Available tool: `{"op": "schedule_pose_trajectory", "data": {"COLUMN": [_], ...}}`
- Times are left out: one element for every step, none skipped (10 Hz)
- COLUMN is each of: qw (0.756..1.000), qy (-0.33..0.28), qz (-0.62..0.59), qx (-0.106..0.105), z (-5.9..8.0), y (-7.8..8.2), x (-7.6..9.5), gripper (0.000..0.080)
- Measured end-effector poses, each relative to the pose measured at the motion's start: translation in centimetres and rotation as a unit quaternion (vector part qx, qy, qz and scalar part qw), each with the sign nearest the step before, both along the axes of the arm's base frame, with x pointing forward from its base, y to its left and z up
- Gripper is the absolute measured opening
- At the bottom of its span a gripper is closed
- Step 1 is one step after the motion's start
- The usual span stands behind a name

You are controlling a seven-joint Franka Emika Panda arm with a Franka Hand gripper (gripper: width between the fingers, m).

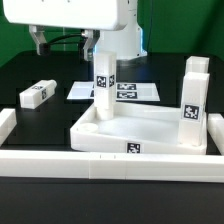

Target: Assemble desk

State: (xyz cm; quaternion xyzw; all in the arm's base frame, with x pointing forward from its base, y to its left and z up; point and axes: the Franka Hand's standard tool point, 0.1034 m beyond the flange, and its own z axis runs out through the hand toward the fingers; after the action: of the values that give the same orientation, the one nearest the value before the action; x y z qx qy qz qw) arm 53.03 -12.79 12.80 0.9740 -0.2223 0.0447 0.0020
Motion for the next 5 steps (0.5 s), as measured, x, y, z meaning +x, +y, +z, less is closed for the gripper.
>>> {"op": "schedule_pose_trajectory", "data": {"qw": [1.0,1.0,1.0,1.0,1.0], "qy": [0.005,0.011,0.018,0.017,0.021], "qz": [0.003,-0.004,-0.006,-0.001,-0.002], "qx": [0.002,0.0,0.0,-0.002,-0.006], "z": [-0.8,-1.6,-2.3,-3.2,-4.0], "y": [-2.2,-3.9,-5.0,-6.4,-7.5], "x": [-1.7,-3.2,-4.4,-5.6,-6.5], "gripper": [0.0649,0.0649,0.0649,0.0649,0.0649]}}
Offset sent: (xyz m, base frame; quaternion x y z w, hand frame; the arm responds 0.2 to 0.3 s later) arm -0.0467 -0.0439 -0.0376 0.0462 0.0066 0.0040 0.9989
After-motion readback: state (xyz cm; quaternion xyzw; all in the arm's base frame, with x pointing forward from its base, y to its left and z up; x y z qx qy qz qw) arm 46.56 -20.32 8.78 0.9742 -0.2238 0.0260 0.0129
